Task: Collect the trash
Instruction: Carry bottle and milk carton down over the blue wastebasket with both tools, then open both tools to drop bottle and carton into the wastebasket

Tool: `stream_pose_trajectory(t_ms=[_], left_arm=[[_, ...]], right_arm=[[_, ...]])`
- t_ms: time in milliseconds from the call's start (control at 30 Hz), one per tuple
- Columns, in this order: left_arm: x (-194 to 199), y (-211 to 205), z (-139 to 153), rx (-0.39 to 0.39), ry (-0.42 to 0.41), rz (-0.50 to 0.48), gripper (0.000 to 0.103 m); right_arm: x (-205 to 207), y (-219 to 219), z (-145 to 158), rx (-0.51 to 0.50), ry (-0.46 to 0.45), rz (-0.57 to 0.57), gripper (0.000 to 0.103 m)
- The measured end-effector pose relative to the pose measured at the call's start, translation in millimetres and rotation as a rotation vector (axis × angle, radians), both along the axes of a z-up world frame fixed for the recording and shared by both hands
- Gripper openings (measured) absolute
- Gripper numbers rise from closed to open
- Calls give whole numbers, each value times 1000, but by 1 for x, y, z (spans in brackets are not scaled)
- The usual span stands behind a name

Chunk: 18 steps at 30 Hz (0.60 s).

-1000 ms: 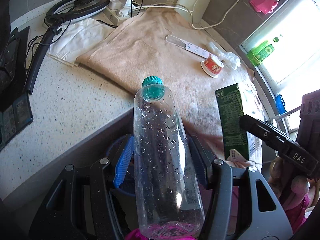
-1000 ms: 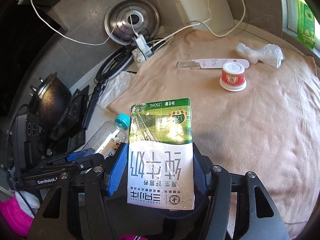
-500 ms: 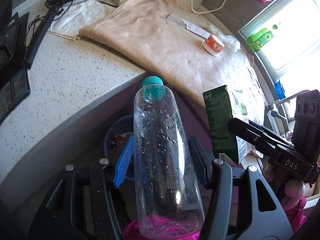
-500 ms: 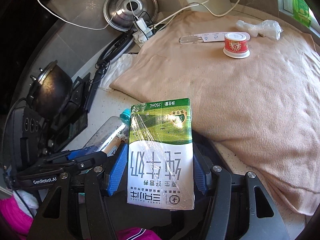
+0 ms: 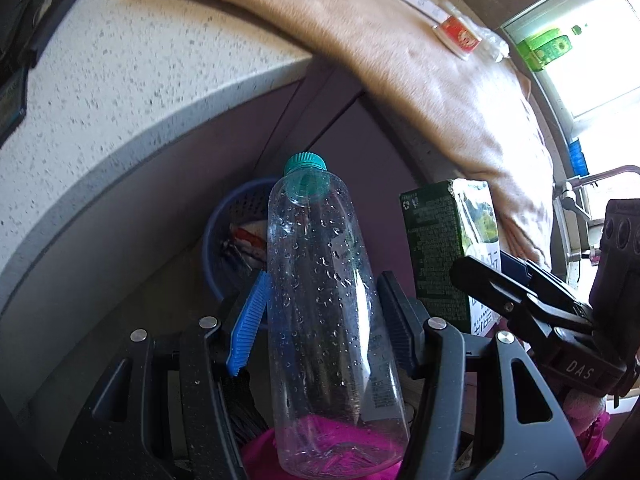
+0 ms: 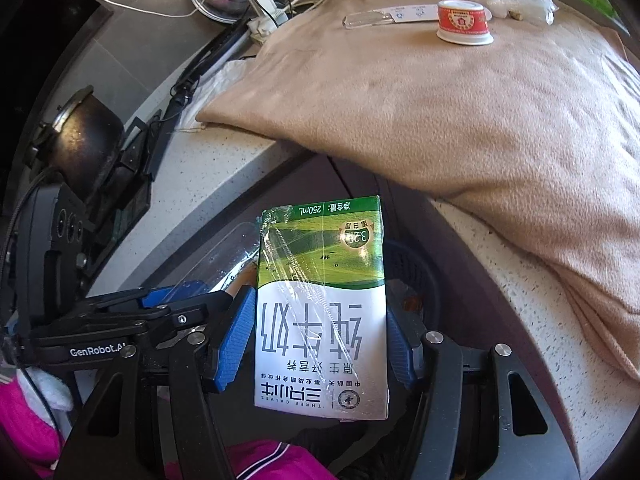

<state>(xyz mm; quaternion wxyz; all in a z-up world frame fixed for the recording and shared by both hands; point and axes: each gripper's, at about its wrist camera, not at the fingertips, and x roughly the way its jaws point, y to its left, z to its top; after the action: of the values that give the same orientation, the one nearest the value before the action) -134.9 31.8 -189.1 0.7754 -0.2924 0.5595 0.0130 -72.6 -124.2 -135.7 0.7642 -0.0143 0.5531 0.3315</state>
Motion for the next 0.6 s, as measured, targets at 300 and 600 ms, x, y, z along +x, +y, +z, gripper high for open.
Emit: stream_pose_trajectory(t_ms=[300, 600], left_arm=[[13, -1, -39, -33, 90, -16, 58], [28, -4, -71, -21, 158, -42, 58]], right_arm=[[-5, 1, -36, -66, 33, -5, 60], [-3, 5, -74, -139, 59, -13, 60]])
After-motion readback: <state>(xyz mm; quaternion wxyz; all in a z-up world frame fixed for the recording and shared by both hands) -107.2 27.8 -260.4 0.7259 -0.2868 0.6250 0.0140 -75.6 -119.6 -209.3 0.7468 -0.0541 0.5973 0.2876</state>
